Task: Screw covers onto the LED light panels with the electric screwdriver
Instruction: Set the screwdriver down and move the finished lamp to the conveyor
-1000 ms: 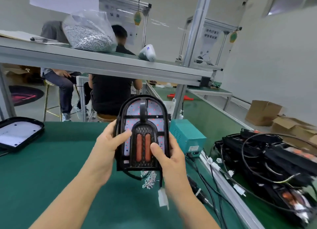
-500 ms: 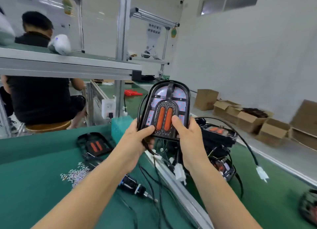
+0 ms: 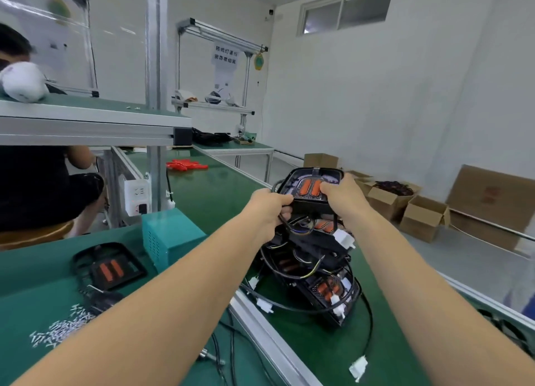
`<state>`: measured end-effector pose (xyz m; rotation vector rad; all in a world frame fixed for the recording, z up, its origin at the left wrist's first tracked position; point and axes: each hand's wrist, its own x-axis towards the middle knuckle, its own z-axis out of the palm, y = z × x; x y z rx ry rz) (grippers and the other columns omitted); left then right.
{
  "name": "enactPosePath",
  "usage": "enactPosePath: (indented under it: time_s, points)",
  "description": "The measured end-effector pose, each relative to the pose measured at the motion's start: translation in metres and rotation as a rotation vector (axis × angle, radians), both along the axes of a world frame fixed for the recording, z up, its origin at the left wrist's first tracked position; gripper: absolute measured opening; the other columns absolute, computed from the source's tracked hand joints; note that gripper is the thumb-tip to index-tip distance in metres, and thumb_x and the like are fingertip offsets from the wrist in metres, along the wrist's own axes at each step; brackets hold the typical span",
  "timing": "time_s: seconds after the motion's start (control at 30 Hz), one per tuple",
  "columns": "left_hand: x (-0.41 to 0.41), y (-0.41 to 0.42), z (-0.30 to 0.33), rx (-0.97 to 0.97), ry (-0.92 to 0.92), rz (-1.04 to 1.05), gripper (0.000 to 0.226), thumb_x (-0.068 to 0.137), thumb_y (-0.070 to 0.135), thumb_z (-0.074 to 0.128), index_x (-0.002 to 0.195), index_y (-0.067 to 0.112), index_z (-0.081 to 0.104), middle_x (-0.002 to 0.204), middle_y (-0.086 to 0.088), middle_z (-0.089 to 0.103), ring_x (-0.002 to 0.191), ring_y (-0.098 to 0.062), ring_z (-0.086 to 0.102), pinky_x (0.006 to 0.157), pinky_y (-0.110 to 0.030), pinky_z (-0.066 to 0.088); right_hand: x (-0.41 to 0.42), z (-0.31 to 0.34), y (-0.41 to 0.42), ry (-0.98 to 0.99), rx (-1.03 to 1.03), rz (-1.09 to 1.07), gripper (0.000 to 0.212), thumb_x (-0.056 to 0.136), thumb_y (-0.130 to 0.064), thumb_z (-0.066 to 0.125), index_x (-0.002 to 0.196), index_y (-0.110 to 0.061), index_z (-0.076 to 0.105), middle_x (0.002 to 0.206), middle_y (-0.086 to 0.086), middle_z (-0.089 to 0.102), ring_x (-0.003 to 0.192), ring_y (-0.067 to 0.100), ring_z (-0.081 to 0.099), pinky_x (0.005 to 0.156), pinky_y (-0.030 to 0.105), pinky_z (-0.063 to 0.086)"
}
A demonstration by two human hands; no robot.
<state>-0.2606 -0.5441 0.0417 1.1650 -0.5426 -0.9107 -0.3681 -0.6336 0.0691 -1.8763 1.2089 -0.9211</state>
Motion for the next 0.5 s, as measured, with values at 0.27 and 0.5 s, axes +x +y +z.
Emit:
enactPosePath:
  time_s: [0.27,0.5]
  points:
    - [0.0,-0.017,-0.015,0.061,-0.108,0.018,0.034,0.091,-0.007,0.05,0.113,0.019,0.052,0.078,-0.004,0.055,0.068,-0.016,0.05,0.061,-0.024,0.043,-0.006,0.002,-0.018,0.704,-0.155,-0.003,0.03,0.096,0.008,0.036,0.106,-0.007,0.06,0.094,0.014,0.06,0.096,0.03,0.058,0.061,0.029,0.039]
    - [-0.001,-0.011,-0.021,0.119,-0.608,-0.048,0.058,0.1,0.017,0.042,0.151,0.031,0.019,0.156,0.002,0.019,0.134,-0.021,0.033,0.094,-0.027,0.032,-0.014,0.006,-0.03,0.565,-0.115,0.158,0.053,0.103,-0.046,0.036,0.131,-0.007,0.059,0.137,0.014,0.055,0.124,0.031,0.051,0.094,0.032,0.039]
